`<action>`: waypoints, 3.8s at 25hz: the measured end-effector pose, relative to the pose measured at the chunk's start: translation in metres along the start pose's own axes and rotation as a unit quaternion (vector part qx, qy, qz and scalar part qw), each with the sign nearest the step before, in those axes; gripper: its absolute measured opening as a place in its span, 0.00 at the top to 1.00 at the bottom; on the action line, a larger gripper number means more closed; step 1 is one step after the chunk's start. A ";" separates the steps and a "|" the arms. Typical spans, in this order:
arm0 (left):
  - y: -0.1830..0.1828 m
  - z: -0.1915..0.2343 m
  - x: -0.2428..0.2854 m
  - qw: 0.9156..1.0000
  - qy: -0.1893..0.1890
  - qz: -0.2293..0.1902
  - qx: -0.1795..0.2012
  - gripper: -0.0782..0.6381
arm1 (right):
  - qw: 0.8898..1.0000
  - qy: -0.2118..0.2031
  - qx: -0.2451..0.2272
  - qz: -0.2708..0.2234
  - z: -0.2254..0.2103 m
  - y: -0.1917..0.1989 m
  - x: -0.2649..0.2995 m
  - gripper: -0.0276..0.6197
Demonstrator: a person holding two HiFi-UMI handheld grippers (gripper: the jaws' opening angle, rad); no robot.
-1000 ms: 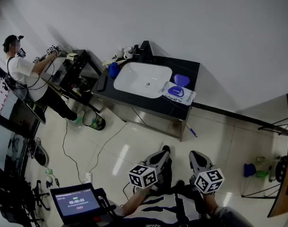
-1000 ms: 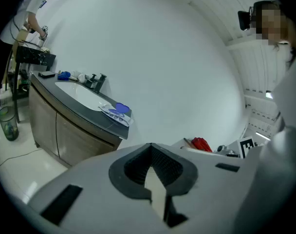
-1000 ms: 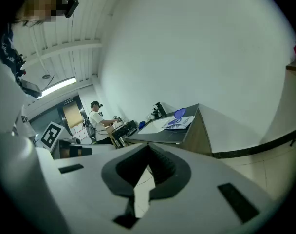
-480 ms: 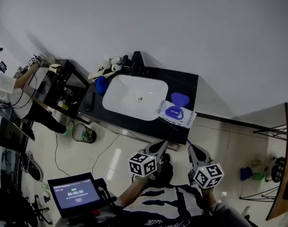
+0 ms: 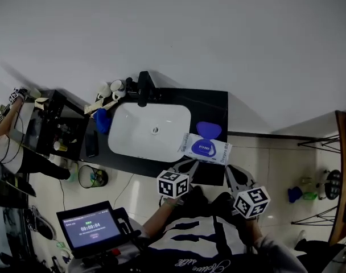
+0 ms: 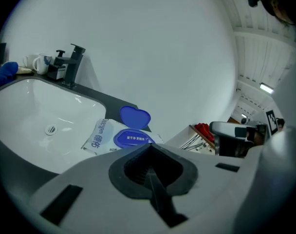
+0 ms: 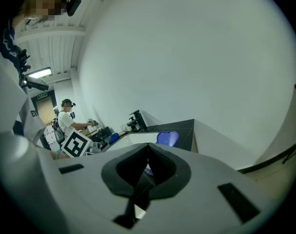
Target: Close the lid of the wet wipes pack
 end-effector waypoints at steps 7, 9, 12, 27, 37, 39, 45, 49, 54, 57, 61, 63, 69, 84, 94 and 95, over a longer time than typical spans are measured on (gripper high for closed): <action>0.011 0.001 0.020 0.997 -0.022 0.068 -0.025 0.89 | 0.999 0.002 -0.017 0.037 -0.034 -0.010 0.008 0.96; 0.011 0.012 0.031 0.996 -0.029 0.079 -0.036 0.89 | 0.999 -0.008 -0.017 0.049 -0.051 -0.008 0.031 0.96; 0.012 0.027 0.047 0.993 -0.040 0.088 -0.062 0.89 | 0.997 -0.029 -0.023 0.064 -0.079 -0.003 0.070 0.96; 0.011 0.038 0.046 0.988 -0.077 0.065 -0.116 0.89 | 0.973 -0.123 -0.105 0.163 -0.126 0.008 0.196 0.96; 0.013 0.038 0.045 0.987 -0.082 0.067 -0.118 0.89 | 0.962 -0.197 -0.109 0.155 -0.070 0.014 0.157 0.96; 0.013 0.037 0.045 0.987 -0.081 0.068 -0.120 0.89 | 0.958 -0.211 -0.109 0.163 -0.058 0.021 0.149 0.96; 0.015 0.035 0.044 0.988 -0.072 0.066 -0.122 0.89 | 0.944 -0.216 -0.144 0.205 -0.043 0.048 0.146 0.96; 0.015 0.033 0.044 0.990 -0.065 0.061 -0.112 0.89 | 0.936 -0.199 -0.184 0.226 -0.039 0.055 0.149 0.96; 0.020 0.035 0.042 0.991 -0.062 0.074 -0.093 0.89 | 0.933 -0.187 -0.183 0.247 -0.038 0.058 0.156 0.96; 0.025 0.037 0.042 0.992 -0.058 0.079 -0.082 0.89 | 0.921 -0.180 -0.223 0.263 -0.035 0.062 0.160 0.96; 0.025 0.039 0.036 0.993 -0.051 0.075 -0.071 0.89 | 0.904 -0.150 -0.281 0.283 -0.028 0.064 0.164 0.96; 0.020 0.036 0.024 0.994 -0.045 0.073 -0.071 0.89 | 0.914 -0.133 -0.272 0.272 -0.021 0.057 0.160 0.96; 0.007 0.017 -0.005 0.998 -0.008 0.032 -0.057 0.89 | 0.946 -0.082 -0.224 0.221 -0.012 0.050 0.135 0.96; 0.006 -0.046 -0.028 0.997 0.065 -0.038 -0.037 0.89 | 0.993 -0.052 -0.052 0.096 0.021 0.027 0.037 0.96; 0.073 -0.133 -0.045 0.994 0.041 -0.089 -0.039 0.89 | 0.994 -0.083 -0.045 0.048 0.012 0.036 -0.078 0.96; 0.084 -0.145 -0.046 0.994 0.040 -0.093 -0.040 0.89 | 0.994 -0.087 -0.048 0.044 0.010 0.038 -0.092 0.96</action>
Point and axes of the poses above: the fingertips, and each gripper's own axes: x forward along the fingers, z to its left, y out of its underside, the point moved 6 cm from there along -x, backward along the fingers, and after that the axes turned 13 degrees about -x, right-handed, at the moved point
